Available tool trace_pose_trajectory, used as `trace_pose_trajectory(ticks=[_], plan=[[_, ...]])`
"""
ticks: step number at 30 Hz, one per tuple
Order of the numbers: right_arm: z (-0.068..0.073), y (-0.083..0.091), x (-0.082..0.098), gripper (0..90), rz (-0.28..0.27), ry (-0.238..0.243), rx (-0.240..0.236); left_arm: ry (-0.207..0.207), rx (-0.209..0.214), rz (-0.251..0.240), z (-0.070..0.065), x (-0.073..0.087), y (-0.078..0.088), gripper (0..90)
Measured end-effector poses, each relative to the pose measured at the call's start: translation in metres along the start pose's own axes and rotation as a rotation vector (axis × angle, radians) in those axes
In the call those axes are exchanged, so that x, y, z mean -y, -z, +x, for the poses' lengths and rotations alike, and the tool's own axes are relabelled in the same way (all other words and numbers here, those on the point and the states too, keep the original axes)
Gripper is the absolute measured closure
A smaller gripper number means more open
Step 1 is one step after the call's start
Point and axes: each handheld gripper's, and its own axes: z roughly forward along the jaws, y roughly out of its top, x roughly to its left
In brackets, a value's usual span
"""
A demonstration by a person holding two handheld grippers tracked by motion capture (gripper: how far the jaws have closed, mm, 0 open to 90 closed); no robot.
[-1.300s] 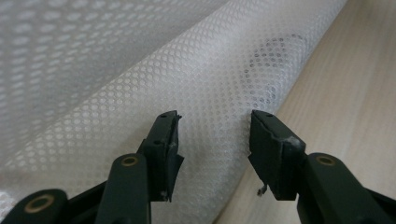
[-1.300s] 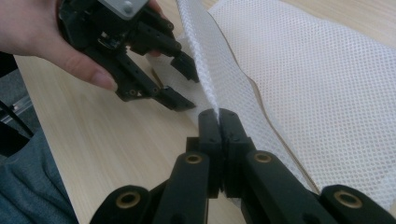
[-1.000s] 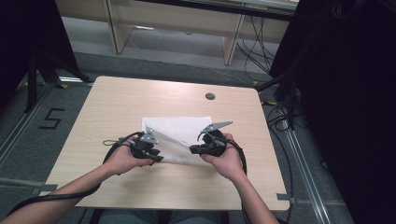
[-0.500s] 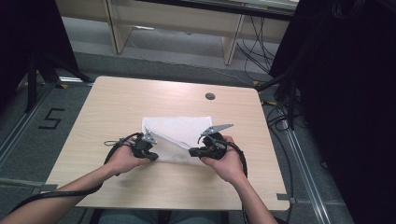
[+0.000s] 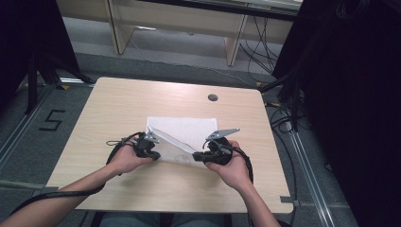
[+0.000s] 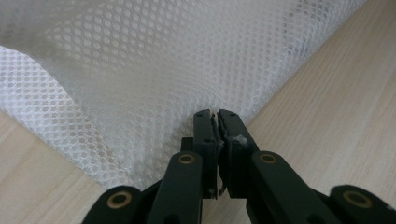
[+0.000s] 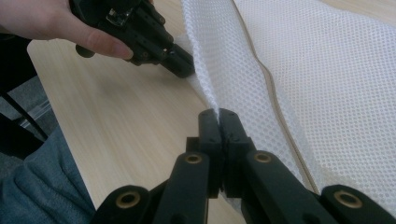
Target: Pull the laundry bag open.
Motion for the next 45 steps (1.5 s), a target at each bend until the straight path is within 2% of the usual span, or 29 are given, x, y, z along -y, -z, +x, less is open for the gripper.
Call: trace_pose_trajectory(ticks=[3, 5, 6, 7, 10, 12, 13, 15, 16, 17, 18, 22, 29, 36, 39, 45], plan=[[0.002, 0.002, 0.004, 90.0, -0.020, -0.008, 0.004, -0.015, 0.000, 0.000, -0.002, 0.001, 0.005, 85.7], [0.002, 0.004, 0.006, 90.0, -0.007, -0.007, -0.007, 0.012, -0.003, -0.033, -0.004, 0.003, 0.009, 85.3], [0.003, 0.005, 0.008, 90.0, -0.007, -0.015, -0.007, -0.019, -0.006, -0.005, -0.002, 0.004, 0.015, 85.0], [0.002, 0.006, 0.009, 90.0, -0.011, -0.008, -0.006, 0.022, -0.008, -0.049, -0.003, 0.007, 0.016, 84.6], [0.001, 0.005, 0.012, 90.0, -0.027, -0.021, -0.019, 0.027, -0.006, -0.064, 0.001, 0.014, 0.030, 85.5], [0.000, 0.006, 0.013, 90.0, -0.010, -0.008, -0.018, 0.047, -0.018, -0.086, 0.006, 0.023, 0.042, 87.3], [0.001, 0.006, 0.014, 90.0, -0.005, -0.014, -0.034, 0.053, -0.021, -0.091, 0.009, 0.026, 0.047, 87.5], [0.002, 0.007, 0.016, 90.0, 0.001, -0.022, -0.033, 0.119, -0.017, -0.141, 0.021, 0.036, 0.059, 87.8], [0.003, 0.007, 0.017, 90.0, 0.005, -0.015, -0.033, 0.141, -0.024, -0.150, 0.024, 0.039, 0.063, 87.8], [0.005, 0.007, 0.018, 90.0, 0.006, -0.025, -0.038, 0.151, -0.036, -0.162, 0.028, 0.041, 0.067, 87.8], [0.005, 0.007, 0.019, 90.0, 0.010, -0.014, -0.036, 0.173, -0.052, -0.173, 0.031, 0.043, 0.070, 87.9], [0.009, 0.004, 0.024, 90.0, 0.031, -0.012, -0.053, 0.220, -0.068, -0.230, 0.040, 0.042, 0.077, 87.6], [0.013, 0.001, 0.032, 90.0, 0.066, 0.021, -0.074, 0.218, -0.072, -0.258, 0.044, 0.031, 0.079, 87.0], [0.018, -0.001, 0.043, 90.0, 0.106, 0.027, -0.095, 0.205, -0.083, -0.268, 0.044, 0.021, 0.077, 86.5], [0.020, -0.003, 0.046, 90.0, 0.130, 0.051, -0.102, 0.201, -0.086, -0.275, 0.042, 0.016, 0.077, 86.1], [0.024, -0.007, 0.055, 89.9, 0.187, 0.075, -0.134, 0.164, -0.083, -0.270, 0.035, 0.006, 0.071, 84.8]])
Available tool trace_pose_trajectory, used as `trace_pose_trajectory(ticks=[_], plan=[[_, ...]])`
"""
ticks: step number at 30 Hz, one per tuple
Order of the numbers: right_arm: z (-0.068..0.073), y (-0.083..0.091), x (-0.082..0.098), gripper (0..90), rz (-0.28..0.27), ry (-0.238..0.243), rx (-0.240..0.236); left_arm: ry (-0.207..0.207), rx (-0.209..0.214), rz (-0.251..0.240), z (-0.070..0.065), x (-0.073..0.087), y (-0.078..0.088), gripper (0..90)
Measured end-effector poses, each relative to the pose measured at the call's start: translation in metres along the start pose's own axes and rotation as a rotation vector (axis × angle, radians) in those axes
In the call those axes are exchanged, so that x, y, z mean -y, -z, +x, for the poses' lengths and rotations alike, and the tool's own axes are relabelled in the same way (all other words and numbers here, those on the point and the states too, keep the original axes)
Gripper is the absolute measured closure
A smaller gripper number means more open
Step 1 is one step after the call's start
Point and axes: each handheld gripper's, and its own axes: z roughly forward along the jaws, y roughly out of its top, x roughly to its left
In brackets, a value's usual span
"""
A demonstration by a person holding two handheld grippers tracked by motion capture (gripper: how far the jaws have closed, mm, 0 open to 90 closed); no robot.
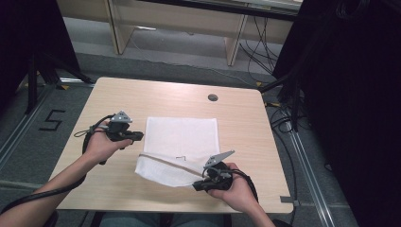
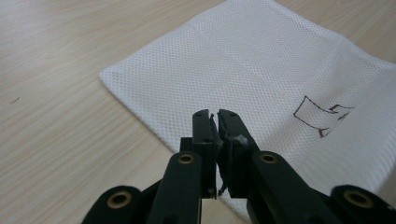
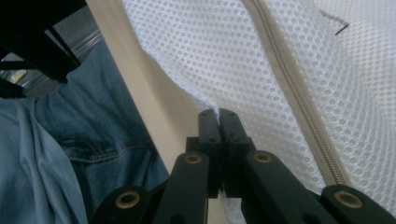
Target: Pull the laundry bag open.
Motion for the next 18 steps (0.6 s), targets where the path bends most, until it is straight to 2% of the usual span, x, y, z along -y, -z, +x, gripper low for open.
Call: trace_pose_trajectory(ticks=[3, 5, 9, 12, 14, 15, 16, 17, 18], plan=[[0.002, -0.005, 0.003, 89.9, 0.023, -0.002, -0.007, -0.012, 0.013, 0.005, -0.005, -0.001, -0.005, 84.3], [0.002, -0.009, 0.003, 89.8, 0.026, 0.015, -0.015, -0.022, 0.022, 0.011, -0.008, -0.002, -0.009, 83.9], [0.004, -0.014, 0.003, 89.7, 0.048, 0.001, -0.016, -0.045, 0.036, 0.031, -0.014, 0.001, -0.016, 82.2], [0.005, -0.017, 0.002, 89.7, 0.053, -0.004, -0.015, -0.053, 0.032, 0.048, -0.015, 0.004, -0.019, 81.6], [0.004, -0.019, 0.001, 89.7, 0.051, 0.007, -0.011, -0.052, 0.039, 0.054, -0.017, 0.006, -0.022, 80.8], [0.006, -0.020, 0.000, 89.7, 0.057, -0.013, -0.021, -0.053, 0.043, 0.055, -0.017, 0.006, -0.023, 80.5], [0.005, -0.021, -0.001, 89.7, 0.058, -0.001, -0.012, -0.058, 0.041, 0.060, -0.018, 0.007, -0.023, 80.4], [0.007, -0.022, -0.001, 89.6, 0.064, -0.008, -0.021, -0.065, 0.048, 0.066, -0.019, 0.008, -0.024, 80.1], [0.005, -0.024, -0.003, 89.6, 0.056, 0.029, -0.021, -0.072, 0.052, 0.071, -0.020, 0.009, -0.026, 79.8]])
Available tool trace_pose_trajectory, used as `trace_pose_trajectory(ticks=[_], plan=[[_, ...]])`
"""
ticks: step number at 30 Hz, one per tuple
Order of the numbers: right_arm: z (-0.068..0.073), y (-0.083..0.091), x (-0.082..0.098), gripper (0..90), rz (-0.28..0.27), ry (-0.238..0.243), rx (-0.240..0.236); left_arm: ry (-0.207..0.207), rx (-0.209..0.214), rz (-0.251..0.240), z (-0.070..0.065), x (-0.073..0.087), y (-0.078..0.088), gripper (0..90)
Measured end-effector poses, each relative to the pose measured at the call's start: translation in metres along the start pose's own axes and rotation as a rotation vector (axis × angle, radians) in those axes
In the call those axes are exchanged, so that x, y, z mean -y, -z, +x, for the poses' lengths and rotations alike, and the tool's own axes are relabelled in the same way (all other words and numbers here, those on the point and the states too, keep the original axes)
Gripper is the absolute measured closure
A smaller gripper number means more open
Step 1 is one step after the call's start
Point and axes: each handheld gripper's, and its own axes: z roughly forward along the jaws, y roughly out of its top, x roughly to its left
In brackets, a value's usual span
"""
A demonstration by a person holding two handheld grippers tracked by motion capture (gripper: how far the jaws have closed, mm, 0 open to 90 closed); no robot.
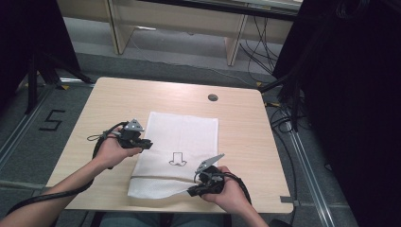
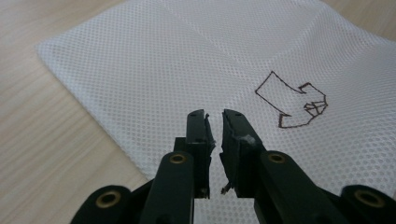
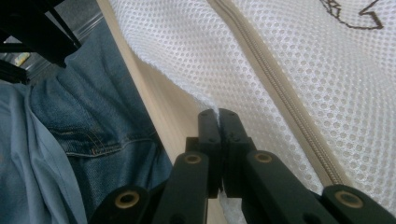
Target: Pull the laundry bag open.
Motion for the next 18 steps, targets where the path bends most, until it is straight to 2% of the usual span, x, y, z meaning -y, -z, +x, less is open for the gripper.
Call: trace_pose_trajectory(ticks=[1, 2, 3, 4, 6, 7, 8, 11, 12, 14, 15, 16, 18], plan=[[0.003, -0.001, -0.001, 89.6, 0.018, -0.033, 0.003, -0.002, 0.003, 0.008, -0.001, 0.001, -0.001, 79.6], [0.000, -0.003, -0.002, 89.5, 0.008, 0.013, -0.002, 0.003, 0.006, 0.011, -0.003, 0.003, -0.003, 79.3], [-0.001, -0.005, -0.003, 89.5, 0.015, 0.024, -0.001, -0.006, 0.012, 0.015, -0.003, 0.004, -0.005, 79.2], [0.001, -0.006, -0.002, 89.3, 0.032, -0.016, 0.003, -0.005, 0.013, 0.023, -0.004, 0.005, -0.006, 79.0], [0.000, -0.008, -0.002, 88.5, 0.040, -0.021, 0.006, -0.016, 0.023, 0.037, -0.005, 0.007, -0.008, 78.7], [-0.001, -0.009, -0.001, 87.4, 0.042, -0.018, 0.008, -0.006, 0.026, 0.037, -0.007, 0.008, -0.010, 78.5], [-0.002, -0.009, 0.000, 84.5, 0.047, -0.023, 0.018, -0.015, 0.026, 0.046, -0.007, 0.009, -0.011, 78.4], [-0.003, -0.008, 0.002, 73.5, 0.050, -0.054, 0.022, -0.005, 0.033, 0.045, -0.009, 0.012, -0.013, 77.9], [-0.004, -0.004, 0.003, 71.0, 0.021, -0.087, 0.013, -0.014, 0.034, 0.047, -0.009, 0.012, -0.012, 77.5], [-0.006, 0.007, 0.003, 65.5, -0.036, -0.109, 0.001, -0.011, 0.037, 0.046, -0.010, 0.013, -0.012, 75.8], [-0.008, 0.013, 0.004, 63.1, -0.059, -0.117, 0.012, -0.029, 0.037, 0.053, -0.010, 0.013, -0.010, 74.9], [-0.011, 0.018, 0.004, 59.4, -0.095, -0.125, 0.032, -0.019, 0.036, 0.047, -0.011, 0.014, -0.009, 73.7], [-0.017, 0.026, 0.006, 57.5, -0.139, -0.179, 0.049, -0.019, 0.037, 0.051, -0.012, 0.016, -0.007, 70.9]])
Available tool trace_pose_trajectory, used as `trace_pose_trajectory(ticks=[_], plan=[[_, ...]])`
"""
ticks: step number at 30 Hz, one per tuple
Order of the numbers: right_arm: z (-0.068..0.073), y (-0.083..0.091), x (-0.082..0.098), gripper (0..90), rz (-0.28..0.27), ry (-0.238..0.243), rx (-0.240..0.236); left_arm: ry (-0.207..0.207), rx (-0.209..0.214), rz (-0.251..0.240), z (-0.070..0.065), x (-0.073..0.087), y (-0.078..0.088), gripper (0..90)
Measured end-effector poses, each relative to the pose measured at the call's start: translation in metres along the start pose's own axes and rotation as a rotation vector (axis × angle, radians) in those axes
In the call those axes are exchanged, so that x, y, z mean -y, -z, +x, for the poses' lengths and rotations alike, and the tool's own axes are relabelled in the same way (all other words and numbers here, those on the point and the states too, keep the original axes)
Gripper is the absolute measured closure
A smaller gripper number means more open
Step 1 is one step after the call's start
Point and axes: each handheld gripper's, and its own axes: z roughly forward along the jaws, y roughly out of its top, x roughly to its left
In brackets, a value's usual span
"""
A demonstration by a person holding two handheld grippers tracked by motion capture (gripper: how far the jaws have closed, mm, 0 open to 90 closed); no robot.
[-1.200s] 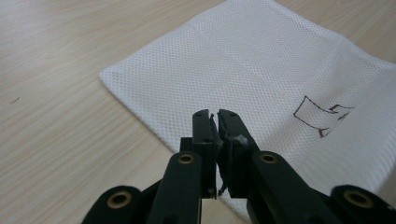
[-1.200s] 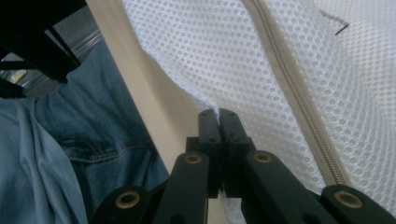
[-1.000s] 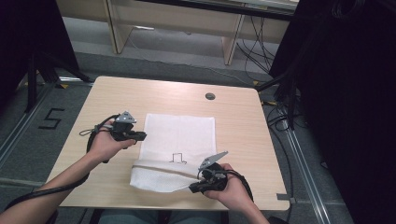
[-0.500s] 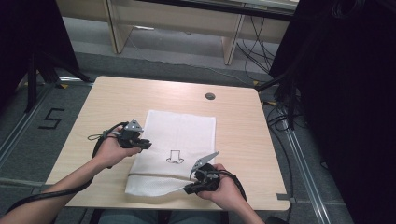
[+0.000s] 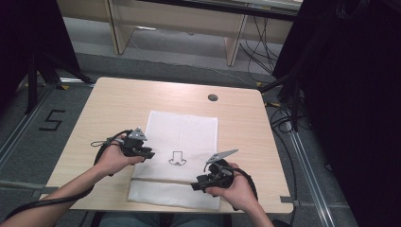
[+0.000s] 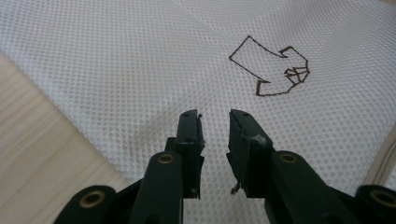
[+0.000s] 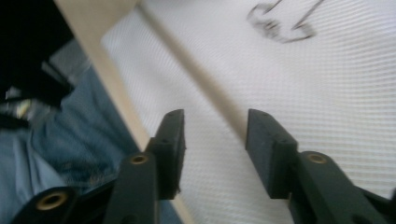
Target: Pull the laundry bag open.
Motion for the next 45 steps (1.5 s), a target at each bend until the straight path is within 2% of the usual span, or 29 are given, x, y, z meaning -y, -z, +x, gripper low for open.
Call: trace_pose_trajectory(ticks=[2, 4, 5, 6, 7, 8, 9, 10, 11, 12, 13, 17, 18, 20, 21, 22, 23, 24, 25, 26, 27, 29, 30, 32, 34, 40, 41, 42, 45], plan=[[-0.007, 0.005, 0.000, 58.8, -0.009, -0.027, 0.060, -0.017, 0.000, 0.010, -0.002, 0.003, 0.004, 68.2], [-0.014, 0.007, 0.001, 67.5, 0.012, -0.013, 0.128, -0.008, 0.012, 0.012, -0.004, 0.009, 0.009, 67.5], [-0.016, 0.007, 0.002, 74.3, 0.030, -0.016, 0.151, -0.008, 0.018, 0.019, -0.006, 0.012, 0.011, 67.3], [-0.016, 0.007, 0.002, 79.7, 0.076, -0.053, 0.175, -0.021, 0.025, 0.027, -0.007, 0.015, 0.013, 67.2], [-0.017, 0.005, 0.002, 84.5, 0.100, -0.051, 0.183, -0.026, 0.026, 0.038, -0.008, 0.019, 0.014, 67.2], [-0.020, 0.003, 0.001, 87.2, 0.118, -0.015, 0.196, -0.022, 0.030, 0.043, -0.009, 0.023, 0.014, 67.1], [-0.021, 0.000, 0.000, 88.7, 0.142, -0.021, 0.208, -0.039, 0.040, 0.060, -0.009, 0.025, 0.015, 67.2], [-0.023, -0.002, -0.001, 89.6, 0.157, -0.033, 0.214, -0.021, 0.040, 0.056, -0.011, 0.029, 0.014, 67.3], [-0.026, -0.005, -0.002, 90.0, 0.161, -0.027, 0.223, -0.043, 0.049, 0.078, -0.010, 0.030, 0.014, 67.5], [-0.028, -0.007, -0.004, 90.0, 0.172, -0.030, 0.238, -0.073, 0.058, 0.124, -0.009, 0.032, 0.014, 67.8], [-0.031, -0.011, -0.006, 90.0, 0.189, -0.034, 0.248, -0.069, 0.061, 0.129, -0.011, 0.033, 0.012, 68.0], [-0.037, -0.019, -0.010, 90.0, 0.222, -0.058, 0.273, -0.075, 0.051, 0.160, -0.013, 0.031, 0.005, 68.4], [-0.039, -0.021, -0.010, 90.0, 0.224, -0.045, 0.277, -0.071, 0.044, 0.165, -0.014, 0.030, 0.002, 68.7], [-0.040, -0.025, -0.011, 90.0, 0.244, -0.058, 0.291, -0.074, 0.045, 0.174, -0.016, 0.029, -0.001, 69.4], [-0.042, -0.028, -0.011, 90.0, 0.244, -0.049, 0.295, -0.088, 0.037, 0.169, -0.017, 0.029, -0.001, 69.4], [-0.041, -0.028, -0.011, 90.0, 0.249, -0.056, 0.294, -0.059, 0.037, 0.156, -0.019, 0.029, -0.003, 69.5], [-0.042, -0.029, -0.012, 90.0, 0.244, -0.043, 0.299, -0.082, 0.035, 0.170, -0.018, 0.028, -0.002, 69.5], [-0.041, -0.030, -0.013, 90.0, 0.253, -0.064, 0.311, -0.057, 0.031, 0.152, -0.019, 0.029, -0.003, 69.7], [-0.041, -0.031, -0.014, 90.0, 0.244, -0.065, 0.305, -0.049, 0.029, 0.143, -0.018, 0.029, -0.004, 69.9], [-0.042, -0.031, -0.015, 90.0, 0.246, -0.050, 0.309, -0.068, 0.027, 0.171, -0.016, 0.028, -0.002, 70.3], [-0.042, -0.031, -0.016, 90.0, 0.244, -0.055, 0.318, -0.083, 0.017, 0.165, -0.015, 0.028, -0.002, 70.7], [-0.044, -0.032, -0.017, 90.0, 0.232, -0.051, 0.312, -0.058, -0.005, 0.153, -0.016, 0.028, -0.004, 70.9], [-0.045, -0.032, -0.018, 90.0, 0.232, -0.074, 0.316, -0.058, -0.010, 0.145, -0.015, 0.028, -0.004, 70.9], [-0.047, -0.034, -0.020, 90.0, 0.222, -0.070, 0.313, -0.053, -0.019, 0.149, -0.014, 0.027, -0.005, 71.1], [-0.049, -0.035, -0.021, 90.0, 0.211, -0.060, 0.315, -0.028, -0.036, 0.121, -0.012, 0.028, -0.007, 71.3], [-0.050, -0.036, -0.021, 90.0, 0.188, -0.087, 0.313, -0.034, -0.053, 0.120, -0.010, 0.028, -0.007, 71.4], [-0.051, -0.036, -0.021, 90.0, 0.180, -0.074, 0.309, -0.034, -0.053, 0.120, -0.010, 0.028, -0.006, 71.2], [-0.050, -0.035, -0.021, 90.0, 0.184, -0.086, 0.312, -0.023, -0.054, 0.117, -0.011, 0.028, -0.007, 71.0], [-0.050, -0.035, -0.020, 90.0, 0.169, -0.081, 0.312, -0.034, -0.038, 0.123, -0.010, 0.029, -0.005, 69.0]])
